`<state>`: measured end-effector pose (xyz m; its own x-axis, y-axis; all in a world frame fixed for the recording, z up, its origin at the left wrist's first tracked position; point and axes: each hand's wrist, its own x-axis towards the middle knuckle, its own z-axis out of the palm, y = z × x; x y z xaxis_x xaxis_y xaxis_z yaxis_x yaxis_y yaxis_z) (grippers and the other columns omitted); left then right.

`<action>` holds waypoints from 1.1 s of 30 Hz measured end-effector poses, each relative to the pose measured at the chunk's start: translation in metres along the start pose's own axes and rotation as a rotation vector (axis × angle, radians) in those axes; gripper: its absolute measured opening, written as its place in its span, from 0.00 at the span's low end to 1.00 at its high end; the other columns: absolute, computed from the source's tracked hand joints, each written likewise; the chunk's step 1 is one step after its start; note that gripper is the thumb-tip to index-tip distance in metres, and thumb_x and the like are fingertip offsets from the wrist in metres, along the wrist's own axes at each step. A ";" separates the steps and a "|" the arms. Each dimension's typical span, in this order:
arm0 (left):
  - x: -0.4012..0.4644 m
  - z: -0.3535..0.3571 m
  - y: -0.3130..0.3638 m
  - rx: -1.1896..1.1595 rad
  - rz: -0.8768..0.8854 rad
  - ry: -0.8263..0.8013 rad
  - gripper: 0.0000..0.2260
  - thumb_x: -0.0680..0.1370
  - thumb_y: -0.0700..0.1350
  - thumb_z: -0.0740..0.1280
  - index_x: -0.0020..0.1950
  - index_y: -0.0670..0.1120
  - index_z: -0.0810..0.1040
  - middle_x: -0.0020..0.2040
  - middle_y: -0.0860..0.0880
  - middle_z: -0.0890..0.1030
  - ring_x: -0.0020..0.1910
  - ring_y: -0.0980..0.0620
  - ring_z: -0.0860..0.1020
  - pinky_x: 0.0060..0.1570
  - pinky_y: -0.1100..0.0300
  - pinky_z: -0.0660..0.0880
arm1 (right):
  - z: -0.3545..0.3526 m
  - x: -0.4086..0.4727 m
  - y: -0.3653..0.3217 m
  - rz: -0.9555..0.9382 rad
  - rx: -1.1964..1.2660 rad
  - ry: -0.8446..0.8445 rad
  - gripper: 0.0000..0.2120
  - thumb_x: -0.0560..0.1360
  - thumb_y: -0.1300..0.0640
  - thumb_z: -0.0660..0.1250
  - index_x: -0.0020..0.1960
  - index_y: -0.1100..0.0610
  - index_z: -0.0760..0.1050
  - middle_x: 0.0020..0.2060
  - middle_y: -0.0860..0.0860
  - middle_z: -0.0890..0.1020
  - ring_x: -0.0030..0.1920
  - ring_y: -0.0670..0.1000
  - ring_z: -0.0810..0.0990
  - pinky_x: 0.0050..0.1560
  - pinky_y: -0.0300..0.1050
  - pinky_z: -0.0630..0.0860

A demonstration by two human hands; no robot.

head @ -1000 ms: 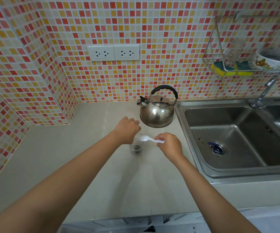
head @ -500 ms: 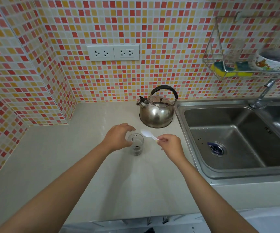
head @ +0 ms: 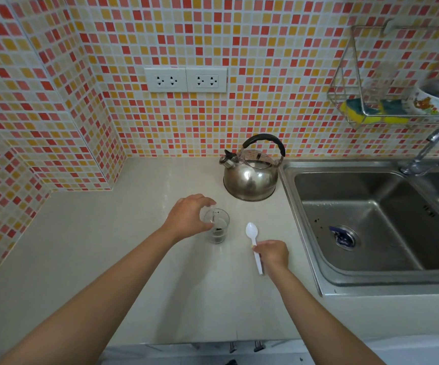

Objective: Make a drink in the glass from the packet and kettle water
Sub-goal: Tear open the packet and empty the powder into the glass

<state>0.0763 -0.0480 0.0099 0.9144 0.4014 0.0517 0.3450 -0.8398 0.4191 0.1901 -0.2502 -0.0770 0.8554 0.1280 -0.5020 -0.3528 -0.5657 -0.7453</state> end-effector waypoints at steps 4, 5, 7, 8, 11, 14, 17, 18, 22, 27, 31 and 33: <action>-0.001 -0.001 0.001 -0.027 -0.005 -0.001 0.24 0.68 0.55 0.74 0.63 0.54 0.77 0.57 0.55 0.80 0.55 0.54 0.78 0.58 0.58 0.72 | 0.003 -0.005 0.001 -0.072 -0.074 -0.020 0.04 0.67 0.60 0.74 0.42 0.58 0.82 0.42 0.55 0.85 0.41 0.56 0.82 0.42 0.44 0.74; -0.002 -0.001 0.002 -0.038 -0.007 0.001 0.24 0.68 0.55 0.74 0.63 0.54 0.77 0.57 0.55 0.80 0.55 0.54 0.78 0.57 0.58 0.72 | 0.003 -0.005 0.001 -0.083 -0.087 -0.020 0.04 0.67 0.60 0.74 0.41 0.57 0.82 0.42 0.54 0.85 0.40 0.56 0.82 0.41 0.43 0.74; -0.002 -0.001 0.003 -0.059 -0.011 0.004 0.24 0.68 0.55 0.74 0.63 0.54 0.77 0.57 0.55 0.80 0.55 0.54 0.78 0.57 0.58 0.72 | 0.002 -0.005 0.001 -0.101 -0.121 -0.018 0.04 0.67 0.60 0.75 0.40 0.57 0.81 0.42 0.55 0.85 0.38 0.55 0.80 0.40 0.43 0.73; -0.002 -0.002 0.004 -0.071 -0.014 0.005 0.24 0.68 0.55 0.74 0.63 0.54 0.77 0.57 0.55 0.80 0.54 0.54 0.78 0.57 0.58 0.72 | 0.002 -0.006 0.001 -0.109 -0.144 -0.015 0.05 0.67 0.59 0.74 0.41 0.57 0.81 0.42 0.55 0.85 0.38 0.55 0.80 0.39 0.43 0.72; -0.003 -0.001 0.007 -0.121 -0.039 0.020 0.24 0.68 0.54 0.75 0.63 0.53 0.77 0.57 0.55 0.80 0.53 0.55 0.78 0.56 0.58 0.74 | -0.001 -0.014 -0.004 -0.161 -0.255 0.075 0.10 0.69 0.52 0.72 0.46 0.58 0.81 0.47 0.54 0.82 0.43 0.57 0.81 0.40 0.44 0.72; -0.003 0.001 0.011 -0.210 -0.082 0.054 0.24 0.68 0.53 0.75 0.63 0.54 0.77 0.55 0.55 0.80 0.52 0.55 0.78 0.55 0.57 0.75 | -0.001 -0.031 -0.027 -0.404 -0.218 0.217 0.15 0.74 0.45 0.67 0.45 0.57 0.81 0.46 0.56 0.79 0.44 0.58 0.80 0.47 0.50 0.76; -0.001 0.003 0.020 -0.322 -0.138 0.118 0.23 0.68 0.54 0.75 0.62 0.54 0.77 0.54 0.55 0.79 0.51 0.56 0.78 0.50 0.60 0.76 | 0.003 -0.046 -0.070 -0.508 -0.111 0.024 0.26 0.74 0.39 0.63 0.33 0.61 0.77 0.35 0.59 0.81 0.39 0.58 0.79 0.53 0.54 0.73; 0.000 0.004 0.024 -0.355 -0.154 0.143 0.23 0.68 0.54 0.75 0.62 0.54 0.77 0.54 0.55 0.79 0.50 0.56 0.78 0.49 0.60 0.76 | 0.005 -0.050 -0.084 -0.488 -0.089 -0.074 0.26 0.72 0.38 0.64 0.34 0.61 0.79 0.35 0.58 0.82 0.40 0.57 0.80 0.55 0.54 0.73; 0.003 0.006 0.037 -0.433 -0.206 0.212 0.26 0.66 0.55 0.76 0.62 0.53 0.77 0.53 0.56 0.79 0.49 0.56 0.78 0.47 0.59 0.78 | 0.013 -0.054 -0.112 -0.518 -0.036 -0.211 0.09 0.72 0.52 0.70 0.37 0.55 0.83 0.37 0.52 0.85 0.47 0.54 0.82 0.63 0.59 0.71; 0.004 -0.002 0.027 -0.740 -0.235 0.184 0.16 0.69 0.43 0.77 0.56 0.46 0.82 0.44 0.48 0.83 0.43 0.54 0.81 0.48 0.62 0.77 | 0.003 -0.043 -0.119 -0.681 -0.108 -0.208 0.04 0.72 0.59 0.70 0.43 0.58 0.84 0.31 0.47 0.81 0.34 0.47 0.77 0.46 0.49 0.76; 0.004 -0.010 0.019 -0.814 -0.193 0.156 0.03 0.73 0.39 0.74 0.45 0.43 0.84 0.42 0.43 0.85 0.42 0.51 0.81 0.48 0.61 0.78 | -0.001 -0.040 -0.124 -0.834 -0.252 -0.241 0.04 0.72 0.59 0.72 0.45 0.56 0.85 0.30 0.40 0.80 0.34 0.41 0.78 0.38 0.40 0.74; 0.003 -0.012 0.018 -0.820 -0.164 0.154 0.02 0.73 0.39 0.73 0.42 0.46 0.84 0.42 0.43 0.85 0.41 0.50 0.82 0.48 0.62 0.79 | 0.000 -0.040 -0.126 -0.867 -0.293 -0.230 0.04 0.72 0.58 0.72 0.46 0.55 0.85 0.34 0.44 0.82 0.37 0.45 0.80 0.40 0.41 0.76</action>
<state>0.0830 -0.0573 0.0290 0.8069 0.5899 0.0307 0.1538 -0.2599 0.9533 0.2004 -0.1843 0.0373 0.6679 0.7402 0.0782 0.5075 -0.3760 -0.7752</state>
